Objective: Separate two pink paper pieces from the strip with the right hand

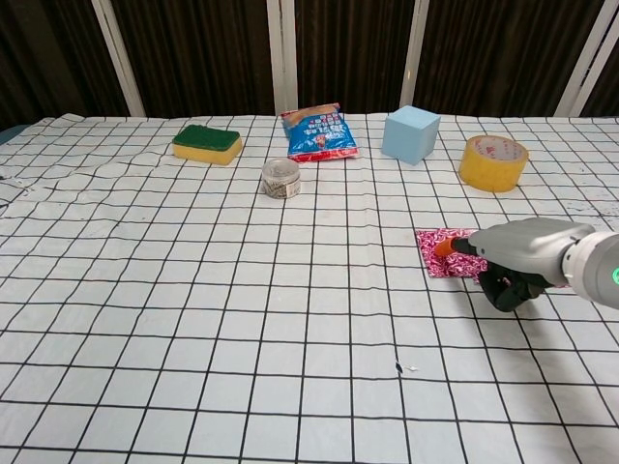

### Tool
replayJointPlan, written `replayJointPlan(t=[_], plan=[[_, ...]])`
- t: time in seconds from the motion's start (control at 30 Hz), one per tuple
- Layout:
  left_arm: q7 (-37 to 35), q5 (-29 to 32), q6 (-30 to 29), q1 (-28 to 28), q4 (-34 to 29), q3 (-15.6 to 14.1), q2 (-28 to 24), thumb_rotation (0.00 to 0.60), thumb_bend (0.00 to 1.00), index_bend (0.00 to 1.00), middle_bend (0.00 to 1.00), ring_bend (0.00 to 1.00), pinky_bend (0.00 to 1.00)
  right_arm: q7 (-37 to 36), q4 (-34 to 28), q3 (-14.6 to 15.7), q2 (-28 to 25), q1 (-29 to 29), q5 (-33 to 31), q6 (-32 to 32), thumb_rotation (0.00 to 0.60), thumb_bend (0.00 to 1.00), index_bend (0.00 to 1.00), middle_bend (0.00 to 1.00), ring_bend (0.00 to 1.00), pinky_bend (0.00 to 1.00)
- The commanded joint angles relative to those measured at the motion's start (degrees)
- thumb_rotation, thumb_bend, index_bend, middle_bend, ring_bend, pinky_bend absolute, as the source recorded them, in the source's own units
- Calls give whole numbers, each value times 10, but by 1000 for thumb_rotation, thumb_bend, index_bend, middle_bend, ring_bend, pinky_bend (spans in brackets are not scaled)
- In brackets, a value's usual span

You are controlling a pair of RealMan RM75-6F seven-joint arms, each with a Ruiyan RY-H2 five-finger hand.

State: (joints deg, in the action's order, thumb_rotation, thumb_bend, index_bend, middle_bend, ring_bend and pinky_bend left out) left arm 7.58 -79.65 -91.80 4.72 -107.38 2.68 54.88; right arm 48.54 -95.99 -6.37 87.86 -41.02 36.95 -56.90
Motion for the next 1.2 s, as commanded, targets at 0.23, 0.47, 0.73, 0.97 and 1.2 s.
replayJointPlan(t=[0.23,0.47,0.73,0.97,1.2], plan=[[0,0,0,0,0,0,0,600,257,145,0,0,63,4,-2,10,8,-12,-8,-6,600,842,105,857,790,623],[-2,1,2,-1,0,0,-1,600,257,145,0,0,63,14,-7,15,20,-25,-16,-14,600,843,105,857,790,623],[-11,3,3,-1,1,1,-4,600,257,145,0,0,63,36,-14,19,43,-45,-29,-23,600,843,105,857,792,623],[-21,3,3,0,4,1,-7,600,257,145,0,0,63,55,-29,18,59,-62,-39,-42,600,843,106,857,792,623],[-27,3,4,-1,6,1,-9,600,257,145,0,0,63,70,-49,21,66,-73,-45,-61,600,843,110,857,792,623]])
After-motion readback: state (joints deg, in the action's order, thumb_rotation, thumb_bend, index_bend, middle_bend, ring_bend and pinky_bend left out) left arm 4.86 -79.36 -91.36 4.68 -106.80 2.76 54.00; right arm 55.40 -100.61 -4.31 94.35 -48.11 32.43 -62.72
